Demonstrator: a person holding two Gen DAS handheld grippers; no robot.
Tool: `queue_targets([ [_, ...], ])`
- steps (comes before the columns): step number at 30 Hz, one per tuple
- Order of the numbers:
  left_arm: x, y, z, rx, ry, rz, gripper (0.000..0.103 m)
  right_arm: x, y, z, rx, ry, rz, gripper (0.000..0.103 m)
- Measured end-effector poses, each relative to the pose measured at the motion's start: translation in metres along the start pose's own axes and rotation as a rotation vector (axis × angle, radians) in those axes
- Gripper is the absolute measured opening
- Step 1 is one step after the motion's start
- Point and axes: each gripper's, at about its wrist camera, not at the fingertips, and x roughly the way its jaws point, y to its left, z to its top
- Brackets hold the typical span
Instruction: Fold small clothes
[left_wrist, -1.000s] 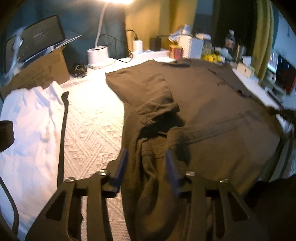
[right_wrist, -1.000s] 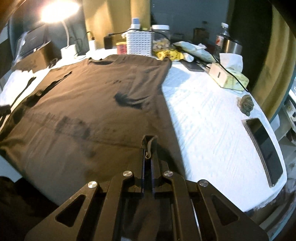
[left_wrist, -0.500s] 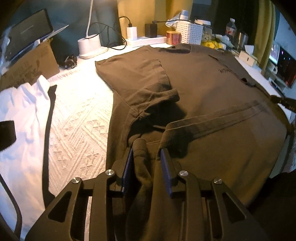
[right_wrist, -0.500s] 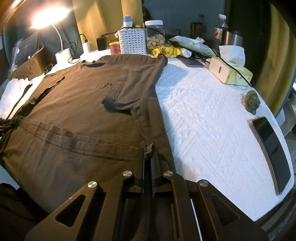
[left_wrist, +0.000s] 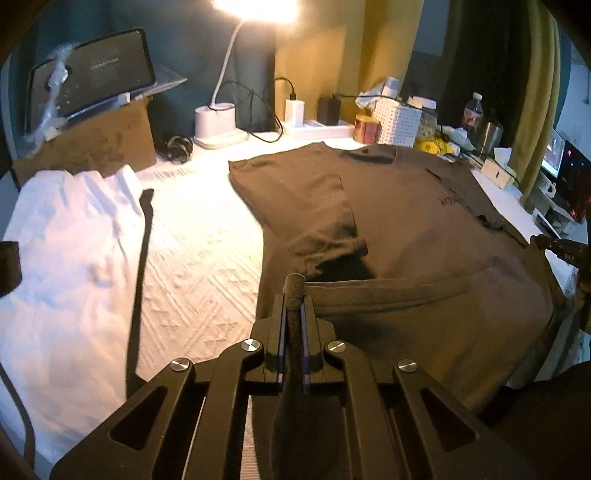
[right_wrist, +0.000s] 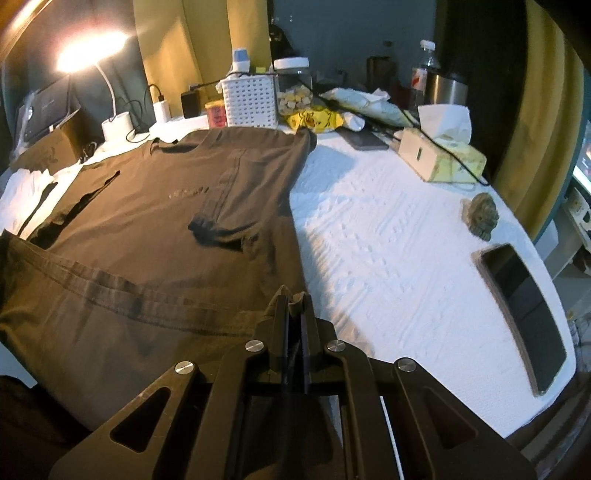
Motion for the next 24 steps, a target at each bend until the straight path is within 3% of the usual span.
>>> queue_targets([
  [11,-0.026,0.005,0.016,-0.03,-0.148,0.048,0.005,-0.028,-0.009,0.018,0.01,-0.082,-0.023,0.006],
  [24,-0.039,0.01,0.038,-0.045,-0.224,0.068,0.005,-0.035,-0.017,0.048,0.019,-0.158,-0.006,0.006],
])
